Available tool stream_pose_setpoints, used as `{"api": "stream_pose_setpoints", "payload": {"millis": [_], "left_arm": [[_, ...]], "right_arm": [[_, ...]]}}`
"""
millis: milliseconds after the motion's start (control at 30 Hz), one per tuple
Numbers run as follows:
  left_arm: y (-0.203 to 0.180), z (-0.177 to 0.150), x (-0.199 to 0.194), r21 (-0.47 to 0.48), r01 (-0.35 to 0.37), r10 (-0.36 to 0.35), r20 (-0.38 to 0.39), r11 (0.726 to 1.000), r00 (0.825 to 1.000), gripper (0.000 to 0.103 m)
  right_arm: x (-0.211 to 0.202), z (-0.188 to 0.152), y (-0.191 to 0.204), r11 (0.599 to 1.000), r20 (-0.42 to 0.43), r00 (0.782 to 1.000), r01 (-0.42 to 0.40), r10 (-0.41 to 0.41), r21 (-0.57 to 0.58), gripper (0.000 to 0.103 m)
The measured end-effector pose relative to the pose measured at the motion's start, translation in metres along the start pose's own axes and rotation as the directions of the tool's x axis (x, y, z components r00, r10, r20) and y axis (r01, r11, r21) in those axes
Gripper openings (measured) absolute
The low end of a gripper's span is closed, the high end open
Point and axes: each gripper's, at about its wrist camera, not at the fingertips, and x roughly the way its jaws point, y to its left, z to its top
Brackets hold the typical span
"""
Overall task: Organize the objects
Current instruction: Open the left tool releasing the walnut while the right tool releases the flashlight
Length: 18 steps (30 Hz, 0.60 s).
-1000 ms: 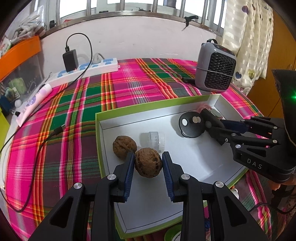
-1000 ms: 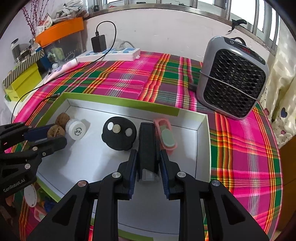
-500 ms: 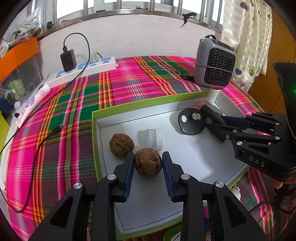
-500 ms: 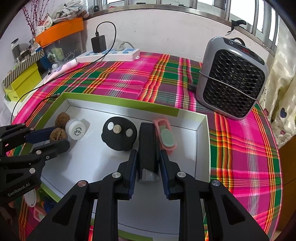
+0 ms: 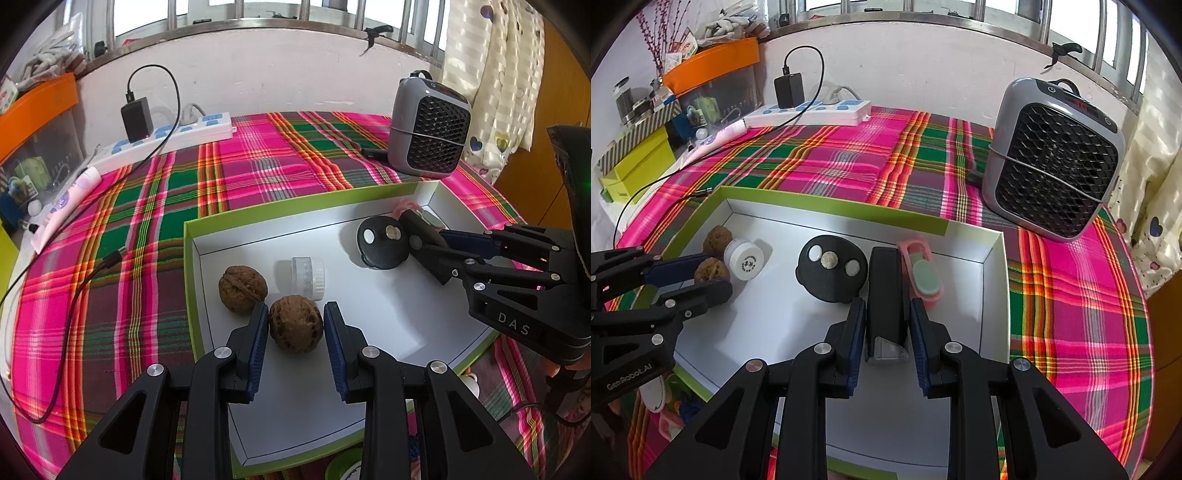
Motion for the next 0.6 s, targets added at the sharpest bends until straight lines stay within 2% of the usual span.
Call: {"api": "stream_pose_setpoints", "payload": {"millis": [133,267,600], "left_arm": [[0.0,0.0,-0.001,-0.006,0.002,-0.002,0.003,1.0,1.0,0.029],[0.001,0.0,-0.004,-0.013,0.005,-0.005,0.012,1.0,1.0,0.033],[0.002,-0.003,-0.012,-0.023,0.01,-0.01,0.022,1.0,1.0,0.037]], "right_arm": [[-0.002,-0.001,0.0,1.0,0.006,1.0,0.001,-0.001,0.004,0.026],[-0.004,-0.001,0.0,1.0,0.013,1.0,-0.001,0.001,0.006,0.033],[-0.01,-0.003,0.001,1.0,0.028,1.0,0.004,-0.004,0.013,0.034]]}}
